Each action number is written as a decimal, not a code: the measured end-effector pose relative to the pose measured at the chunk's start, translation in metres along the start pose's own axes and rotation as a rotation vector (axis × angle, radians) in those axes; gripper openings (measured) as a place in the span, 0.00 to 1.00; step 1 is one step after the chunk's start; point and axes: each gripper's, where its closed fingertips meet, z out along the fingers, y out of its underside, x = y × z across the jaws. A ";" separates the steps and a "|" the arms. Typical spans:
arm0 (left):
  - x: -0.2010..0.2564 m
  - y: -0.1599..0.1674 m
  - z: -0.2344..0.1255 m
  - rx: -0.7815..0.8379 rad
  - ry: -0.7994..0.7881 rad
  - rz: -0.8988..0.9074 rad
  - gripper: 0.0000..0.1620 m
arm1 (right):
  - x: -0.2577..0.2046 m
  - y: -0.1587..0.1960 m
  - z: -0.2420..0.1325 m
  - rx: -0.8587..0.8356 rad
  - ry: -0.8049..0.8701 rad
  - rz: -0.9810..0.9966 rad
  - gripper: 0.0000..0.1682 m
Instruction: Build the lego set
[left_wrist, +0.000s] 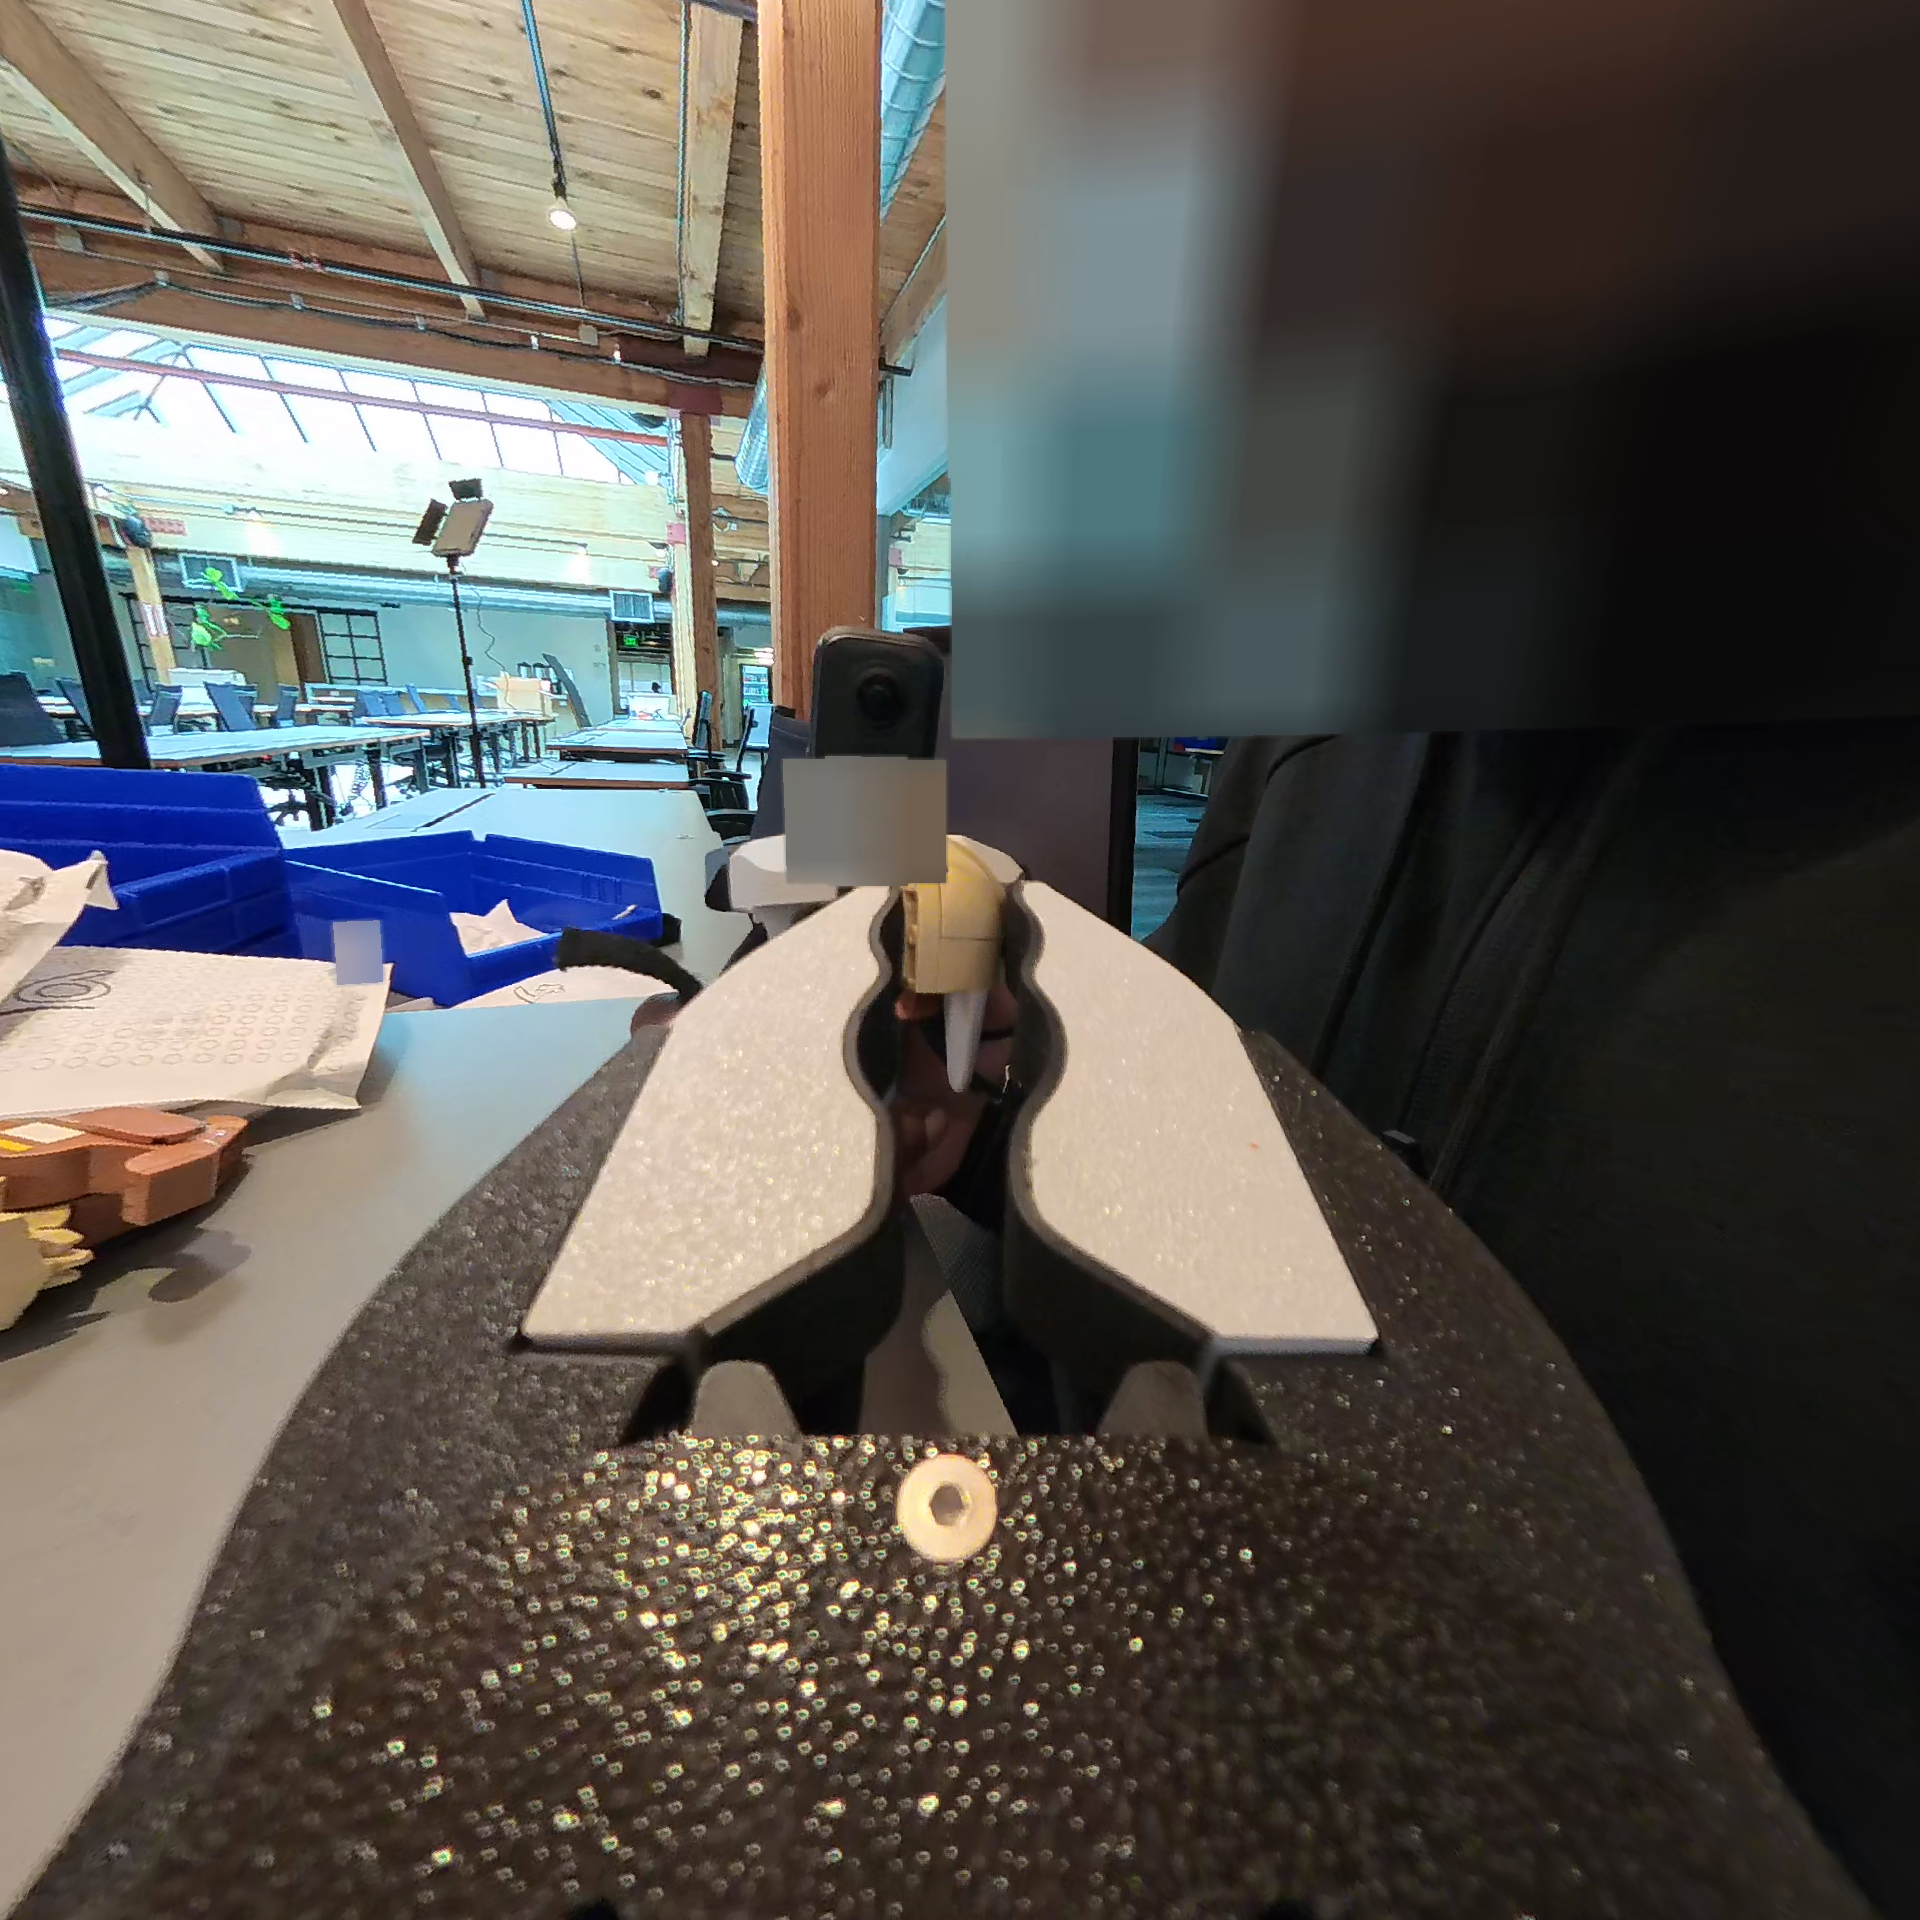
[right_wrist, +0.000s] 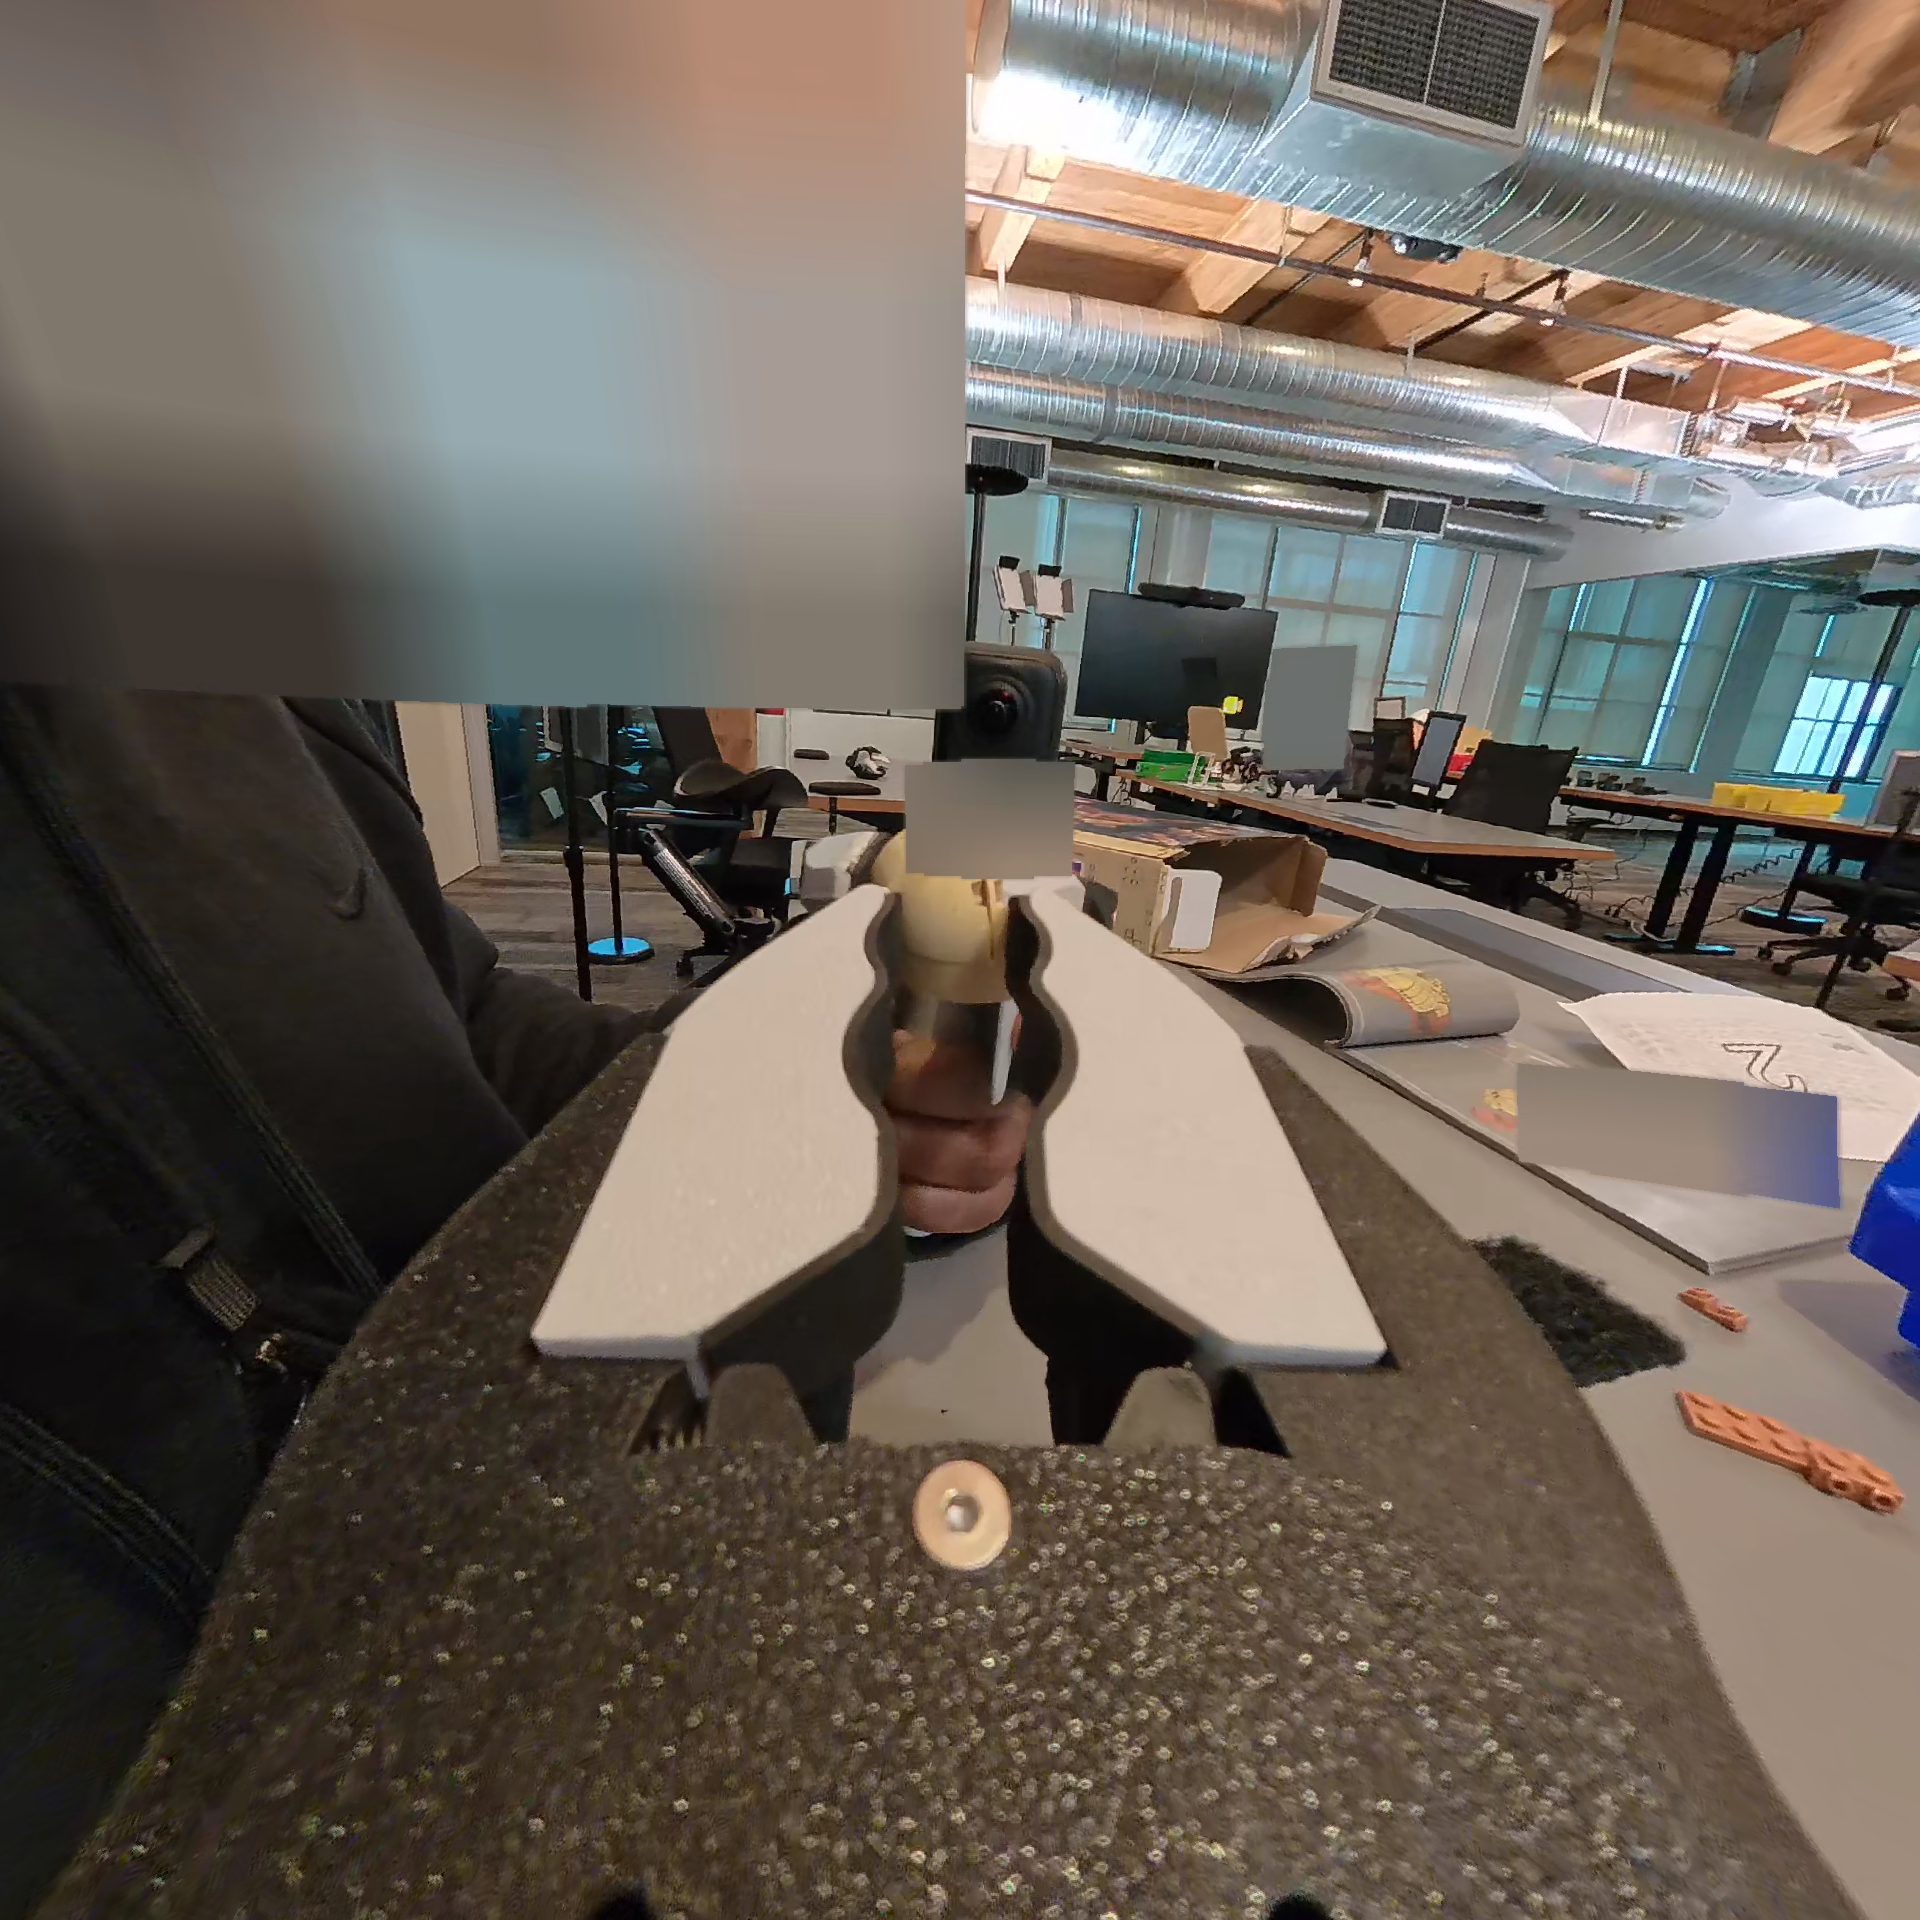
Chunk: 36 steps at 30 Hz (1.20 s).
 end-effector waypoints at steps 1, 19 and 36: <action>0.000 0.000 0.000 -0.002 0.000 -0.002 0.11 | 0.000 0.000 0.000 -0.002 0.000 0.001 0.11; 0.008 0.008 -0.004 -0.061 0.055 -0.043 0.10 | -0.007 0.015 0.000 -0.089 0.081 -0.234 0.18; 0.013 0.033 -0.016 -0.293 0.065 0.024 0.10 | -0.011 0.031 -0.008 -0.218 0.035 -0.312 0.13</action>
